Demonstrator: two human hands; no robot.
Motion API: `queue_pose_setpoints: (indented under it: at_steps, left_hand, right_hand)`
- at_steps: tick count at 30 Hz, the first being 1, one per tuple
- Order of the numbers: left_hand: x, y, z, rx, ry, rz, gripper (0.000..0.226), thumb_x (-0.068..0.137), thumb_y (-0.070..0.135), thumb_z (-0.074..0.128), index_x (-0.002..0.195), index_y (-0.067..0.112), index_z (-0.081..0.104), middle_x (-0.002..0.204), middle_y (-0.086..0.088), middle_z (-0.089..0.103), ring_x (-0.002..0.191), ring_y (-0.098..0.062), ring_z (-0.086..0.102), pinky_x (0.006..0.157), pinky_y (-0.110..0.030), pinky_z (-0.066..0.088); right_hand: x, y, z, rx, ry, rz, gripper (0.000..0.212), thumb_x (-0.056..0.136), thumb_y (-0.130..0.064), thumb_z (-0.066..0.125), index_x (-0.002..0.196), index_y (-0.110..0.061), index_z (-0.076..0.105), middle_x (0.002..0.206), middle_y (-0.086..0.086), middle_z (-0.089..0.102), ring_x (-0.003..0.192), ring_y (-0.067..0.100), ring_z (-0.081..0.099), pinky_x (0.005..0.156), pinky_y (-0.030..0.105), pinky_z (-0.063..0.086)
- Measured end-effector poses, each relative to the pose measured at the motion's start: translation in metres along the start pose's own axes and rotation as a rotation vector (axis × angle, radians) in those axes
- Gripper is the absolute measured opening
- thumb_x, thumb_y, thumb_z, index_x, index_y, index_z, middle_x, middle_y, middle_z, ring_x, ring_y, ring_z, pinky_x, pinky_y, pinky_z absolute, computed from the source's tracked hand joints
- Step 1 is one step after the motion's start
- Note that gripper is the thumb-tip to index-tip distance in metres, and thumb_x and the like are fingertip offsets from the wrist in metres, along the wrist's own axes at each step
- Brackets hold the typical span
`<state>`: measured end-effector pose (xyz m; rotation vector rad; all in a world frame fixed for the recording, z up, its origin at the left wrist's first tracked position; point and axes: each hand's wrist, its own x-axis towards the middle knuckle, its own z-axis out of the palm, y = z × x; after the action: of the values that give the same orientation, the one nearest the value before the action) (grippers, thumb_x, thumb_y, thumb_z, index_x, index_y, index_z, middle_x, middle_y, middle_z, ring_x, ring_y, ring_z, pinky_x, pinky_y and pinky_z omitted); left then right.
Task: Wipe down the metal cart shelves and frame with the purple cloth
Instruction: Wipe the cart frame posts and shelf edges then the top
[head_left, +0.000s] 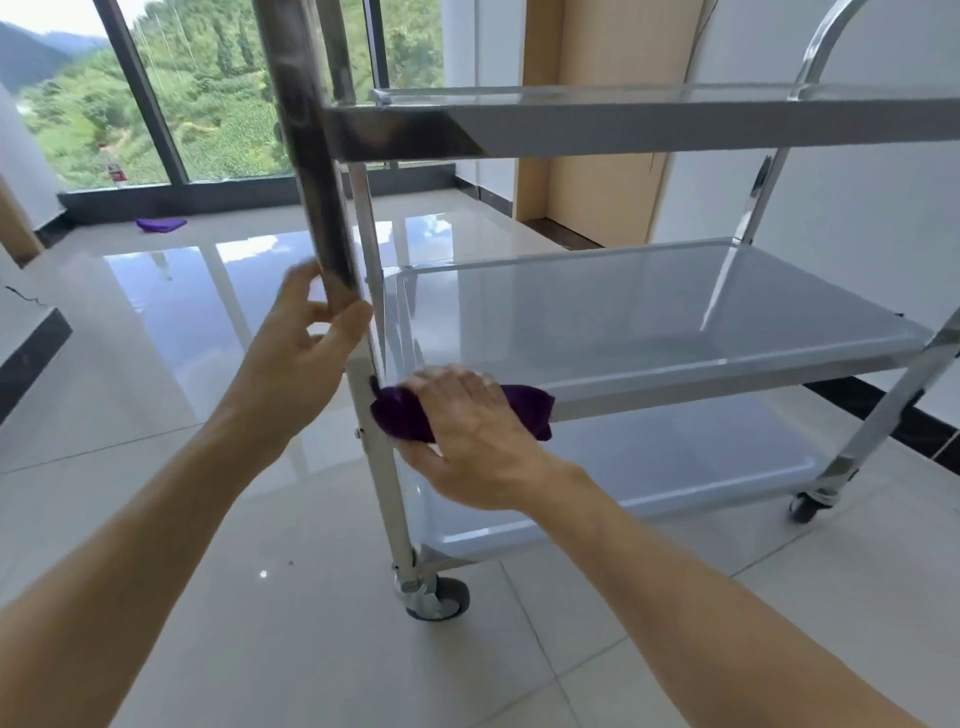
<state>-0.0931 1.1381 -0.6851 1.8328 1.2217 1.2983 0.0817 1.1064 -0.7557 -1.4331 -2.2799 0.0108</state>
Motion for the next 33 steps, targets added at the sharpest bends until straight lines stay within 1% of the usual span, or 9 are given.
queue_pose_setpoints:
  at_steps: [2, 5, 7, 12, 17, 21, 25, 28, 33]
  left_hand:
    - [0.001, -0.001, -0.004, 0.016, 0.071, 0.014, 0.037, 0.094, 0.043, 0.06, 0.125, 0.043, 0.04, 0.092, 0.021, 0.061, 0.09, 0.011, 0.058, 0.074, -0.024, 0.045]
    - [-0.001, -0.01, -0.008, 0.129, 0.191, 0.016, 0.051, 0.092, 0.028, 0.065, 0.131, 0.035, 0.033, 0.089, 0.012, 0.062, 0.093, -0.009, 0.061, 0.071, -0.02, 0.041]
    - [-0.002, -0.016, -0.016, 0.19, 0.224, 0.02, 0.05, 0.093, 0.023, 0.064, 0.13, 0.033, 0.032, 0.089, 0.011, 0.062, 0.089, -0.015, 0.059, 0.068, -0.018, 0.037]
    - [0.0, -0.021, -0.031, 0.215, 0.173, 0.022, 0.048, 0.095, 0.022, 0.061, 0.133, 0.028, 0.032, 0.091, 0.012, 0.06, 0.095, -0.018, 0.056, 0.085, -0.032, 0.041]
    - [0.0, -0.018, -0.034, 0.196, 0.133, 0.02, 0.045, 0.095, 0.019, 0.061, 0.132, 0.025, 0.035, 0.096, 0.013, 0.059, 0.096, -0.014, 0.056, 0.086, -0.032, 0.041]
    - [-0.001, -0.015, -0.031, 0.168, 0.135, 0.004, 0.042, 0.096, 0.019, 0.06, 0.13, 0.025, 0.037, 0.097, 0.014, 0.06, 0.102, -0.018, 0.054, 0.087, -0.035, 0.043]
    - [-0.003, -0.014, -0.032, 0.153, 0.145, 0.006, 0.038, 0.096, 0.019, 0.06, 0.125, 0.026, 0.038, 0.096, 0.013, 0.061, 0.105, -0.018, 0.055, 0.084, -0.035, 0.043]
    - [-0.004, -0.013, -0.037, 0.201, 0.13, 0.026, 0.045, 0.094, 0.02, 0.063, 0.129, 0.027, 0.035, 0.098, 0.009, 0.062, 0.103, -0.02, 0.057, 0.08, -0.033, 0.044]
    - [-0.004, -0.015, -0.054, 0.218, 0.134, 0.012, 0.046, 0.092, 0.017, 0.065, 0.124, 0.028, 0.035, 0.097, 0.008, 0.059, 0.102, -0.026, 0.059, 0.087, -0.044, 0.051]
  right_hand:
    - [0.004, -0.019, 0.012, -0.025, -0.014, -0.056, 0.057, 0.097, -0.034, 0.048, 0.147, -0.012, 0.032, 0.153, 0.006, 0.034, 0.143, 0.025, 0.024, 0.12, 0.046, 0.014]
    - [0.006, -0.033, 0.032, -0.222, 0.013, -0.102, 0.061, 0.099, -0.024, 0.05, 0.152, -0.014, 0.023, 0.157, 0.004, 0.029, 0.146, 0.024, 0.023, 0.119, 0.045, 0.019]
    - [0.007, -0.029, 0.034, -0.263, 0.066, -0.123, 0.064, 0.096, -0.017, 0.054, 0.153, -0.019, 0.025, 0.157, -0.002, 0.032, 0.144, 0.021, 0.027, 0.116, 0.042, 0.024]
    - [-0.018, 0.014, 0.015, -0.278, 0.127, -0.097, 0.065, 0.087, -0.011, 0.06, 0.146, -0.023, 0.038, 0.147, -0.005, 0.045, 0.134, 0.02, 0.044, 0.111, 0.042, 0.033]
    - [-0.059, 0.067, -0.003, -0.377, 0.223, -0.012, 0.059, 0.086, -0.014, 0.059, 0.143, -0.019, 0.046, 0.142, -0.004, 0.051, 0.129, 0.022, 0.049, 0.111, 0.042, 0.033]
    - [-0.047, 0.043, 0.015, -0.372, 0.27, 0.055, 0.06, 0.082, -0.01, 0.068, 0.139, -0.018, 0.049, 0.138, 0.0, 0.054, 0.126, 0.026, 0.05, 0.112, 0.05, 0.031]
    - [-0.009, -0.018, 0.039, -0.285, 0.19, -0.04, 0.065, 0.083, -0.008, 0.064, 0.144, -0.019, 0.043, 0.144, 0.001, 0.048, 0.134, 0.025, 0.043, 0.116, 0.051, 0.026]
    - [0.009, -0.045, 0.048, -0.288, 0.132, -0.09, 0.072, 0.081, -0.007, 0.067, 0.147, -0.017, 0.037, 0.148, 0.002, 0.044, 0.136, 0.026, 0.04, 0.115, 0.051, 0.027]
    - [-0.009, -0.009, 0.032, -0.293, 0.169, -0.15, 0.064, 0.085, -0.005, 0.056, 0.145, -0.02, 0.041, 0.145, -0.001, 0.047, 0.133, 0.024, 0.044, 0.113, 0.045, 0.031]
